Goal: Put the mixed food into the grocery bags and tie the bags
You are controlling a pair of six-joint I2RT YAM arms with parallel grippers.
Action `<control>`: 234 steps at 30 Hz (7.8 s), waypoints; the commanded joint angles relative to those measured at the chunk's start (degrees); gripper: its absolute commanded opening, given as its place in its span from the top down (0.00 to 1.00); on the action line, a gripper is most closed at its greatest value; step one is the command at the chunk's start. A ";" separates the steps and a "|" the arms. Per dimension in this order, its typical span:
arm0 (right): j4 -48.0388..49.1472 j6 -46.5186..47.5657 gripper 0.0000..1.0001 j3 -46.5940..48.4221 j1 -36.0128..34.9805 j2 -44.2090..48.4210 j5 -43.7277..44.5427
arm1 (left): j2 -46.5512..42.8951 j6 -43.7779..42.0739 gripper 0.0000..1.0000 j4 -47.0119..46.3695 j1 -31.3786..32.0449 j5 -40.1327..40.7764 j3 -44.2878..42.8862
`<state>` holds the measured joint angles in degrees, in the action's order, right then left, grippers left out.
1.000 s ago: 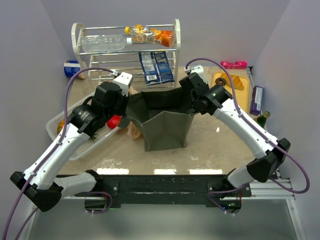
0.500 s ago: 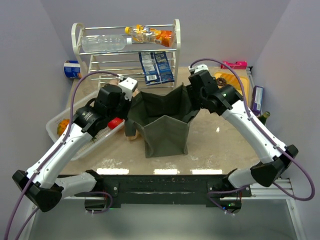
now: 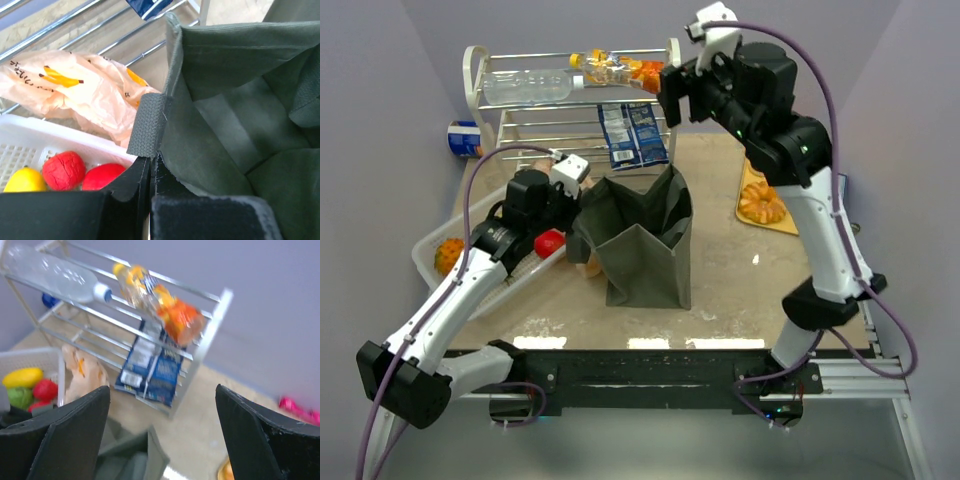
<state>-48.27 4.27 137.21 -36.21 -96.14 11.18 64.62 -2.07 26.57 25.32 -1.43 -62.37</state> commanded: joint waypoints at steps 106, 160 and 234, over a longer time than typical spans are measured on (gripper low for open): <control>47.12 7.77 1.00 -19.60 6.41 -3.01 -12.94 | 12.81 14.54 1.00 -15.14 -4.14 -12.81 -13.74; 41.06 16.03 0.20 -26.64 6.32 -7.22 -15.23 | 10.79 14.72 1.00 -18.57 -8.01 -17.55 -8.73; 67.96 -2.87 1.00 -51.69 1.49 23.27 -22.95 | 11.23 16.04 1.00 -22.61 -8.27 -20.45 -5.13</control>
<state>10.37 3.53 85.06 -33.43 -78.04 -9.52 75.96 12.88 8.95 17.63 -20.84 -67.59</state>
